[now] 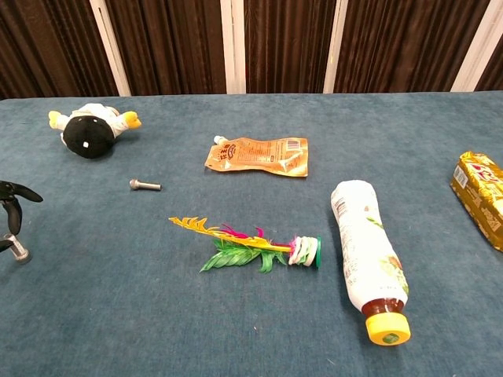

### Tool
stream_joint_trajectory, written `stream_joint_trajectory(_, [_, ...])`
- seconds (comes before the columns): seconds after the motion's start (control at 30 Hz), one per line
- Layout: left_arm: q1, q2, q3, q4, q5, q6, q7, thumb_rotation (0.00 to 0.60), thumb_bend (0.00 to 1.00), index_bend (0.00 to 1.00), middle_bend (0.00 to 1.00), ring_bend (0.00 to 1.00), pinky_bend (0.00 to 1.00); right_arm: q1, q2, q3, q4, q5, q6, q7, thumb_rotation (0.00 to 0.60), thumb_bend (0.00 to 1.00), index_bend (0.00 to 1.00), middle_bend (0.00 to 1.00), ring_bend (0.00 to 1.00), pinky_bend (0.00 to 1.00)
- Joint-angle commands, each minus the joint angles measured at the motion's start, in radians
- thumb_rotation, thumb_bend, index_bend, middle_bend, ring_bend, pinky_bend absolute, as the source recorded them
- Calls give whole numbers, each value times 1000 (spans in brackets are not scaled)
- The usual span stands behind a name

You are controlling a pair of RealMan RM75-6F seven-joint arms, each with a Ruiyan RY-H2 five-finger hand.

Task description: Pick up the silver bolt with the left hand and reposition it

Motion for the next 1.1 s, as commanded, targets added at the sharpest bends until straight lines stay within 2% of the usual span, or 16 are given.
stream_joint_trajectory(0.03, [-2, 0, 4, 14, 19, -2, -22, 600, 525, 523, 141, 0, 0, 0, 0, 0, 0, 1, -1, 0, 600, 115, 83, 68, 62, 0])
stream_joint_trajectory(0.53, [-5, 39, 18, 21, 74, -4, -62, 600, 511, 400, 111, 0, 0, 1, -2, 1, -3, 5, -4, -9, 600, 115, 83, 68, 62, 0])
stream_joint_trajectory(0.7, [-7, 54, -30, -19, 69, 52, -31, 600, 508, 400, 111, 0, 0, 1, -3, 0, -3, 7, -6, -10, 600, 115, 83, 68, 62, 0])
stream_joint_trajectory(0.8, [-30, 58, -74, -45, 51, 65, 57, 600, 507, 395, 111, 0, 0, 2, -4, 0, -3, 9, -8, -13, 600, 114, 83, 68, 62, 0])
stream_joint_trajectory(0.97, [-104, 53, -173, -121, -39, 38, 332, 600, 506, 392, 112, 0, 0, 3, -8, 2, 1, 16, -13, -23, 600, 115, 83, 68, 62, 0])
stream_joint_trajectory(1.03, [-146, 45, -211, -152, -107, 0, 466, 600, 504, 388, 112, 0, 0, 5, -12, 4, 4, 22, -17, -28, 600, 115, 83, 69, 62, 0])
stream_joint_trajectory(1.1, [-177, 36, -231, -163, -154, -28, 556, 600, 500, 386, 111, 0, 0, 7, -14, 4, 7, 29, -23, -32, 600, 114, 83, 68, 62, 0])
